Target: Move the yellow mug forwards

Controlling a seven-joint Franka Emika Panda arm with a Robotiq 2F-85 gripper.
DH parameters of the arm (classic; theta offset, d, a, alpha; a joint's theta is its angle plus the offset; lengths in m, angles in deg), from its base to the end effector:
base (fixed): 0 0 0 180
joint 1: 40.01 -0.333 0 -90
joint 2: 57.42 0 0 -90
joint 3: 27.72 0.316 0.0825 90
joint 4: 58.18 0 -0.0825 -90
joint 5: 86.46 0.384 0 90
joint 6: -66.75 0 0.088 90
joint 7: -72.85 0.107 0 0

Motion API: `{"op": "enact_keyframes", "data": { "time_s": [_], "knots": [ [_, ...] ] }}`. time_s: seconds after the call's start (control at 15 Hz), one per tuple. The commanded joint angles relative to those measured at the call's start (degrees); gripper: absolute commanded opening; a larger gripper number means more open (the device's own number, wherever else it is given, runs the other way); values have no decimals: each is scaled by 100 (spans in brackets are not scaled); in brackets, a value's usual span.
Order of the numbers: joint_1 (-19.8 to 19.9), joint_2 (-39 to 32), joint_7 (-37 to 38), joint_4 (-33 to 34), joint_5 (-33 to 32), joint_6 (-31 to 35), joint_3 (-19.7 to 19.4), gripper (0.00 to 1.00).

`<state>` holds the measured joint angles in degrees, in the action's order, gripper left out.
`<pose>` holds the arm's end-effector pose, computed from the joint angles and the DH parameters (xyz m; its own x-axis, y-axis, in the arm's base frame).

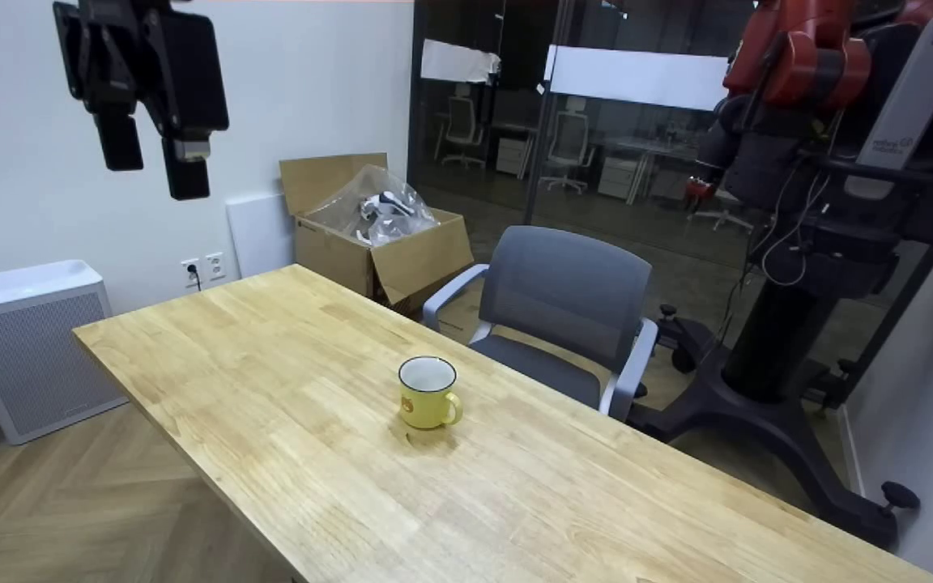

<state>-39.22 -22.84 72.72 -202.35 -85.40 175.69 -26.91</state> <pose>0.3648 0.0017 0.4810 0.9999 -0.0060 -0.0114 -0.0061 -0.9999 -0.0094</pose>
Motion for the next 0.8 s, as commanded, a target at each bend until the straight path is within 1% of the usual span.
{"op": "enact_keyframes", "data": {
  "time_s": [0.0,0.07,0.13,0.27,0.33,0.47,0.67,0.73],
  "knots": [
    [-32,-3,14,11,-18,-13,-29,100],
    [51,17,200,-42,-181,237,75,100],
    [77,-43,157,-37,-344,381,109,100],
    [189,-272,36,-33,-873,995,129,100],
    [275,-406,-14,-84,-1213,1494,117,100],
    [439,-846,96,-84,-1603,2316,28,100],
    [637,-1668,155,25,-1841,3187,-74,100],
    [619,-1929,117,76,-1788,3409,-105,100]
  ]
}}
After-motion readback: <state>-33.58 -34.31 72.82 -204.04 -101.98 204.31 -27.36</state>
